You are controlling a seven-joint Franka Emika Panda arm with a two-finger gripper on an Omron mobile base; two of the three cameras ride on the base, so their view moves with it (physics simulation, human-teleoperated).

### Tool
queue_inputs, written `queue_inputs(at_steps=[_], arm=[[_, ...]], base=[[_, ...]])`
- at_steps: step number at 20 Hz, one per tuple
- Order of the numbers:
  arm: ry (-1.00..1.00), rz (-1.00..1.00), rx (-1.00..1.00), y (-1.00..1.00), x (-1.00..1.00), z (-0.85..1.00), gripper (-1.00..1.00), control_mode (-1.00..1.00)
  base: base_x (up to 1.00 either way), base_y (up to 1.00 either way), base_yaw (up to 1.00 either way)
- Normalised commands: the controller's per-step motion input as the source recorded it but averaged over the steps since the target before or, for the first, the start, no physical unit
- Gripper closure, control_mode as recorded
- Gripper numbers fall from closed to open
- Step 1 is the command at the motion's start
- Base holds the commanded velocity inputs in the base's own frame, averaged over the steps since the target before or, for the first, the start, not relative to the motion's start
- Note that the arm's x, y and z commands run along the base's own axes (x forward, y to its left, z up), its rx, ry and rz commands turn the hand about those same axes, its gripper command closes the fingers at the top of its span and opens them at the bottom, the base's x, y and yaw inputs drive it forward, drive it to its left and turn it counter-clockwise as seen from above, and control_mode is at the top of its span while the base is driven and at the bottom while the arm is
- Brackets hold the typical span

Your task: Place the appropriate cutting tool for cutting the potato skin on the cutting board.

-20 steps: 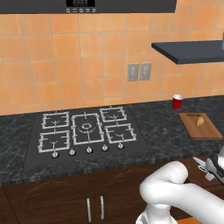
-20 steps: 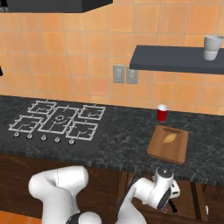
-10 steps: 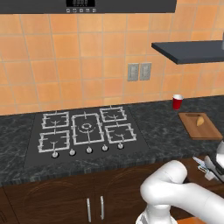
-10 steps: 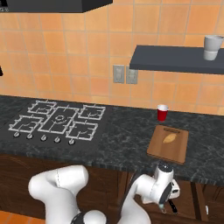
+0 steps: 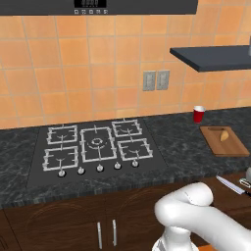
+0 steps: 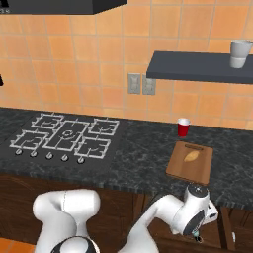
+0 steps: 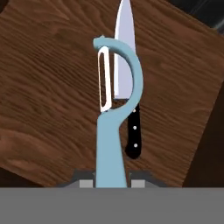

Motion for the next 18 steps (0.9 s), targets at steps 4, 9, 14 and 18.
queue_inputs(at_steps=[4,9,14,18], arm=[[-0.20,0.06,-0.04,-0.13,-0.58,0.31,1.00,-1.00],[-0.07,0.00,0.00,0.00,-0.30,0.78,1.00,-1.00],[0.00,0.00,-0.05,0.00,-0.27,1.00,1.00,-1.00],[0.00,0.00,-0.07,0.00,-0.03,1.00,1.00,-1.00]], base=[[0.00,0.00,0.00],[0.00,0.00,0.00],[0.00,0.00,0.00],[0.00,0.00,0.00]])
